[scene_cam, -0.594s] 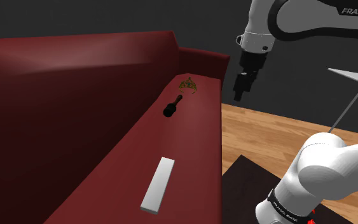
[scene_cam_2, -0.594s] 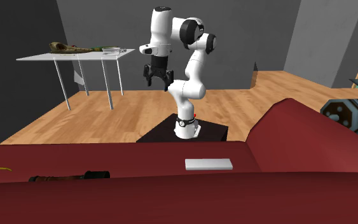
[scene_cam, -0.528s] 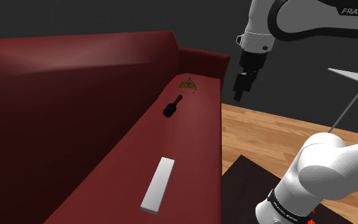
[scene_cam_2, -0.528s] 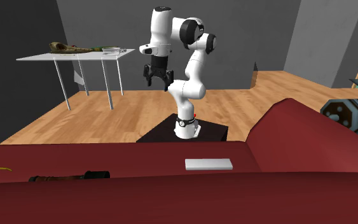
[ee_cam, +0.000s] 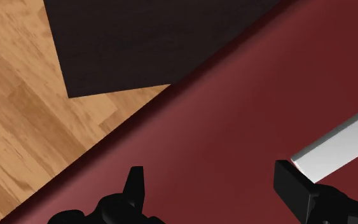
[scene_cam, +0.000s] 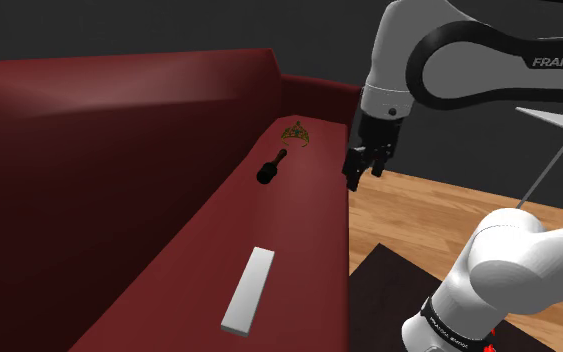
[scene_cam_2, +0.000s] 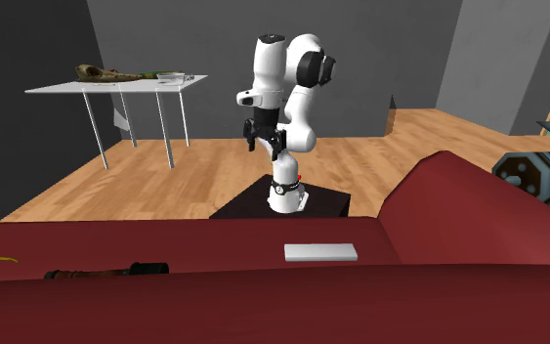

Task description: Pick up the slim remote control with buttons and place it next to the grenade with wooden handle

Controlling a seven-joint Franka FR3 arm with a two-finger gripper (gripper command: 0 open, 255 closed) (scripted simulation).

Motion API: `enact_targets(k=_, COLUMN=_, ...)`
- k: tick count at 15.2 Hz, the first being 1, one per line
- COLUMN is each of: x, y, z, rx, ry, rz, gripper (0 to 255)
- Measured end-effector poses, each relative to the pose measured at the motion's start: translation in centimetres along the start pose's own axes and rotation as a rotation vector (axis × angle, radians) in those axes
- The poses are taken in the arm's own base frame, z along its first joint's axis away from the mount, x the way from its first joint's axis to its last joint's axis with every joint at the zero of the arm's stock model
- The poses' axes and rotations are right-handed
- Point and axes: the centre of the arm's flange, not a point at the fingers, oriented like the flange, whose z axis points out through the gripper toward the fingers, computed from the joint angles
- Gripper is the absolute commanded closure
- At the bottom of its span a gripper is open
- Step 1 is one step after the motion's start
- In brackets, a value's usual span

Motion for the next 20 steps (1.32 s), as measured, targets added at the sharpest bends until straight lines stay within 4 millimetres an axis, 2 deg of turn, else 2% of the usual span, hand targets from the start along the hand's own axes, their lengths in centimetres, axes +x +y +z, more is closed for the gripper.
enact_targets(k=3, x=-0.6, y=-3.0, z=2.1, rx=0.014, ry=-0.004, rz=0.088, gripper=0)
enact_targets(k=10, x=-0.4, y=-10.6, z=6.7, rx=0.046, ry=-0.011, rz=0.293, gripper=0)
enact_targets(k=16, x=0.7, y=-16.7, z=10.7, rx=0.073, ry=-0.017, rz=0.469, gripper=0)
enact_targets(k=20, x=2.6, y=-20.7, z=12.8, rx=0.09, ry=-0.02, rz=0.585, gripper=0)
